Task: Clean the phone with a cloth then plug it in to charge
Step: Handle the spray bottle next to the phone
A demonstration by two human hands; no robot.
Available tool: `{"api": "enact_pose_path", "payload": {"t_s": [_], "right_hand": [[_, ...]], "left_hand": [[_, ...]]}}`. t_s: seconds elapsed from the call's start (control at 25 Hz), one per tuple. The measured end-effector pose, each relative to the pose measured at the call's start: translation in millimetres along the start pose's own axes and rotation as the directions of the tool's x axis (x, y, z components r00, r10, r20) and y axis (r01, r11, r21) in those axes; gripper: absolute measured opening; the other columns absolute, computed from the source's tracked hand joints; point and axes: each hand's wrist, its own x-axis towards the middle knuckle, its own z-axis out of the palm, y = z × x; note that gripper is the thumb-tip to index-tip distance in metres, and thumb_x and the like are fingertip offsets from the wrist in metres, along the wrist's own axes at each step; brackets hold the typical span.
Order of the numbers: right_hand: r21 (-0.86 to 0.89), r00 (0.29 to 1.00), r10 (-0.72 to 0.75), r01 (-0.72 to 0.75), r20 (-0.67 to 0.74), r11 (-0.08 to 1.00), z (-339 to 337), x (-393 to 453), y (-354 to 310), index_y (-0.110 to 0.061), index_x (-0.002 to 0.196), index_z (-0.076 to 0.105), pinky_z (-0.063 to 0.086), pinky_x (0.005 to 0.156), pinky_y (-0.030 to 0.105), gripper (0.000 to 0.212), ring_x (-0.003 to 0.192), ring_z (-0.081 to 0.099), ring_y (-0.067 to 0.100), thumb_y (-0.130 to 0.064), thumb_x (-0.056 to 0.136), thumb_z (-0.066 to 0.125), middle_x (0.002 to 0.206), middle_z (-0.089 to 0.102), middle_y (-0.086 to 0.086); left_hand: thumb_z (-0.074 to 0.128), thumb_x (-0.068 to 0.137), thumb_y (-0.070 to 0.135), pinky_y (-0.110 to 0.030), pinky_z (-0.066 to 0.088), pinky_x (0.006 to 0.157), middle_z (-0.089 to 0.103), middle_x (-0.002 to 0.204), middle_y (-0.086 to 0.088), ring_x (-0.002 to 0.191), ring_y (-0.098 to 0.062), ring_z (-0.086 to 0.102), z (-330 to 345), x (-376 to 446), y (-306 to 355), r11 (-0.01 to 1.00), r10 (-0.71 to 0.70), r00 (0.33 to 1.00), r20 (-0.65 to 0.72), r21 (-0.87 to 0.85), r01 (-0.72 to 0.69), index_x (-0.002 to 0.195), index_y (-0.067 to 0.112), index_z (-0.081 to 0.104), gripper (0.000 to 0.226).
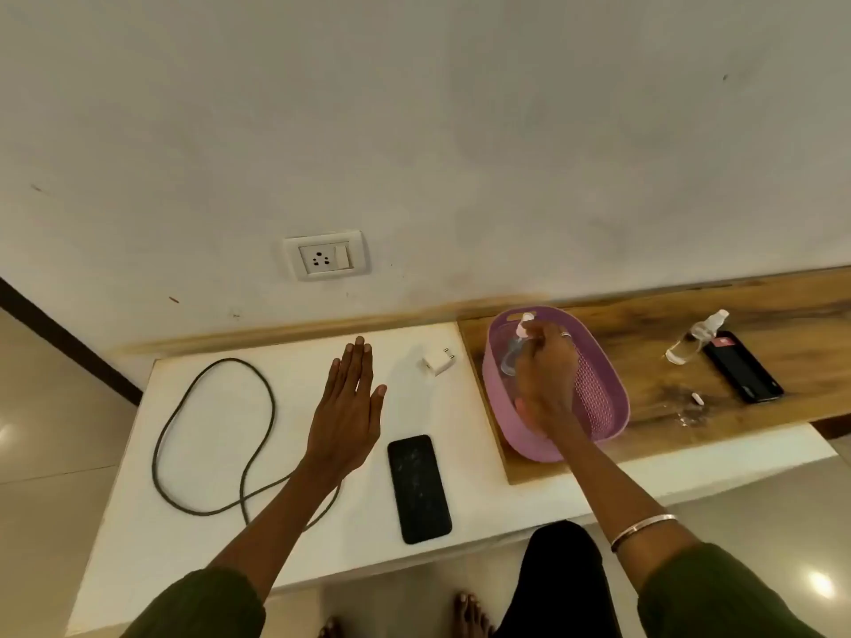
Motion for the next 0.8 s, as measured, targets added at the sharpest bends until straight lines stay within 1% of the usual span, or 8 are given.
{"api": "enact_pose_path", "payload": {"t_s": [0.04, 0.12, 0.2, 0.28, 0.36, 0.56, 0.64, 0.8], "right_hand": [[0.0, 0.998, 0.059, -0.059, -0.02, 0.998, -2, 8, 6, -0.019, 0.107, 0.059, 0.053, 0.061, 0.024, 0.016, 0.081, 0.061, 0.014, -0.018, 0.093, 0.053, 0.091, 0.063, -0.002], [-0.03, 0.985, 0.172, -0.173, -0.013, 0.985, 1, 21, 19, -0.018, 0.118, 0.049, 0.047, 0.06, 0.021, 0.033, 0.087, 0.058, 0.017, -0.019, 0.087, 0.061, 0.101, 0.059, 0.001], [-0.075, 0.971, 0.228, -0.222, 0.075, 0.972, 8, 30, 26, -0.016, 0.124, 0.043, 0.053, 0.062, 0.029, 0.045, 0.089, 0.058, 0.02, -0.027, 0.086, 0.065, 0.107, 0.056, 0.005], [-0.122, 0.958, 0.251, -0.236, 0.137, 0.964, 20, 34, 30, -0.015, 0.12, 0.048, 0.059, 0.07, 0.043, 0.04, 0.089, 0.06, 0.024, -0.032, 0.087, 0.063, 0.106, 0.058, 0.008], [-0.133, 0.948, 0.254, -0.232, 0.19, 0.964, 31, 36, 36, -0.016, 0.108, 0.056, 0.059, 0.071, 0.045, 0.027, 0.084, 0.064, 0.025, -0.032, 0.087, 0.06, 0.098, 0.064, 0.007], [-0.099, 0.933, 0.227, -0.207, 0.279, 0.973, 37, 38, 46, -0.019, 0.085, 0.056, 0.048, 0.055, 0.023, 0.01, 0.068, 0.063, 0.014, -0.024, 0.09, 0.063, 0.074, 0.063, -0.006], [-0.064, 0.938, 0.21, -0.2, 0.276, 0.978, 29, 40, 45, -0.021, 0.087, 0.053, 0.038, 0.049, 0.01, 0.013, 0.065, 0.062, 0.007, -0.017, 0.09, 0.065, 0.069, 0.058, -0.014], [0.005, 0.984, 0.069, -0.071, 0.167, 0.997, -1, 44, 30, -0.015, 0.103, 0.058, 0.037, 0.051, 0.007, 0.017, 0.069, 0.059, 0.001, -0.015, 0.089, 0.066, 0.082, 0.063, -0.011]], "left_hand": [[0.015, 0.105, 0.038, -0.032, 0.0, 0.126, -0.001, 0.167, -0.006, 0.154, -0.016, -0.004, 3, 1, 3, 1.0, -0.004, 1.0, -0.006, 0.0, 0.004, 0.156, 0.008, 0.003, 0.061], [0.013, 0.105, 0.039, -0.033, 0.001, 0.126, 0.0, 0.166, -0.006, 0.154, -0.017, -0.003, 8, 7, 7, 1.0, -0.009, 1.0, 0.014, 0.002, 0.009, 0.156, 0.007, 0.004, 0.061], [0.011, 0.105, 0.041, -0.032, 0.0, 0.126, 0.0, 0.167, -0.006, 0.154, -0.017, -0.003, 22, 10, 11, 1.0, -0.008, 0.999, 0.031, 0.007, 0.008, 0.157, 0.008, 0.003, 0.062], [0.008, 0.105, 0.043, -0.031, 0.0, 0.125, -0.001, 0.167, -0.005, 0.154, -0.017, -0.002, 29, 15, 13, 1.0, -0.009, 0.999, 0.039, 0.0, 0.009, 0.157, 0.009, 0.002, 0.062], [0.008, 0.105, 0.043, -0.03, -0.001, 0.125, -0.001, 0.167, -0.004, 0.154, -0.016, -0.003, 36, 18, 14, 1.0, -0.006, 0.999, 0.047, -0.016, 0.007, 0.157, 0.01, 0.001, 0.062], [0.008, 0.104, 0.044, -0.028, -0.002, 0.125, 0.001, 0.166, -0.004, 0.154, -0.016, -0.002, 39, 29, 25, 0.997, 0.014, 0.999, 0.039, -0.07, -0.011, 0.157, 0.009, 0.004, 0.063], [0.008, 0.104, 0.044, -0.028, -0.002, 0.125, 0.002, 0.166, -0.005, 0.154, -0.015, -0.002, 34, 33, 27, 0.997, 0.023, 0.999, 0.025, -0.077, -0.021, 0.156, 0.009, 0.005, 0.063], [0.01, 0.104, 0.042, -0.028, -0.001, 0.125, 0.001, 0.166, -0.005, 0.154, -0.014, -0.003, 17, 39, 29, 0.997, 0.045, 0.999, -0.013, -0.06, -0.046, 0.156, 0.009, 0.005, 0.062]]}}
